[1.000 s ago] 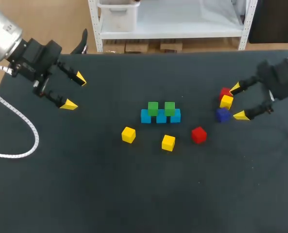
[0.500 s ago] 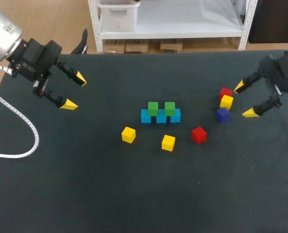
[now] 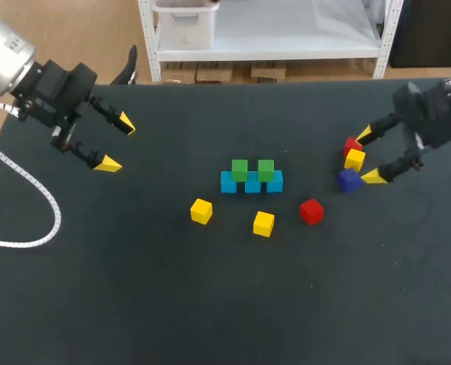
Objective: Place the blue cubes, place green cubes on the blue cubes, place the yellow cubes on the green cubes, then place the red cubes on the yellow cubes, and place purple cube on the red cubes.
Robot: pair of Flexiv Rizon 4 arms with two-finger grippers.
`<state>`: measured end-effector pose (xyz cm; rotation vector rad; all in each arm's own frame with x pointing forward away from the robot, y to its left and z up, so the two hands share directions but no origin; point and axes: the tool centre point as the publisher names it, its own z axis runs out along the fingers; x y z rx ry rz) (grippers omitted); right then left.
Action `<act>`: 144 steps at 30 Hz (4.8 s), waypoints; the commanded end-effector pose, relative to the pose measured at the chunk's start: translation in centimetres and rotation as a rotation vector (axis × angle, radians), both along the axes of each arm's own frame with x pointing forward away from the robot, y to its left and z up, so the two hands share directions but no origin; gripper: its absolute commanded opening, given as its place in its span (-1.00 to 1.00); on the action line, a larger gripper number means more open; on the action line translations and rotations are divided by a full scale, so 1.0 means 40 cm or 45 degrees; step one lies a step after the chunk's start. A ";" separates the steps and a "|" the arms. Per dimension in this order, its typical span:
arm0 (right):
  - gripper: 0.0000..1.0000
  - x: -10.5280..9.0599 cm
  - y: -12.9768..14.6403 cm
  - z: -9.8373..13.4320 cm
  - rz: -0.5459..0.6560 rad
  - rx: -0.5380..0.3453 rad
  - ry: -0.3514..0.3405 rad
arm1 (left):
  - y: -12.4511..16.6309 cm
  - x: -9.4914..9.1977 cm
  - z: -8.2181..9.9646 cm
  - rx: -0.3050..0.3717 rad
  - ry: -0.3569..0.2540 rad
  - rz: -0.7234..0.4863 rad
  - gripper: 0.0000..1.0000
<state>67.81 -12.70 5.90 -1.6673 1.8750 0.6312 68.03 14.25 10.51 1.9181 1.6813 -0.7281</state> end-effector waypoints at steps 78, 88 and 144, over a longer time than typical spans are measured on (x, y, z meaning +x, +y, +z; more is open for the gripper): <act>0.34 -0.191 0.420 -0.180 -0.234 0.071 0.061 | 0.003 0.001 -0.002 -0.004 -0.003 -0.004 1.00; -0.80 -0.185 0.420 -0.183 -0.222 0.083 0.057 | 0.003 0.001 -0.002 -0.004 -0.003 -0.004 1.00; -1.00 0.028 0.431 0.019 0.079 0.099 -0.061 | 0.003 0.001 -0.002 -0.004 -0.003 -0.004 1.00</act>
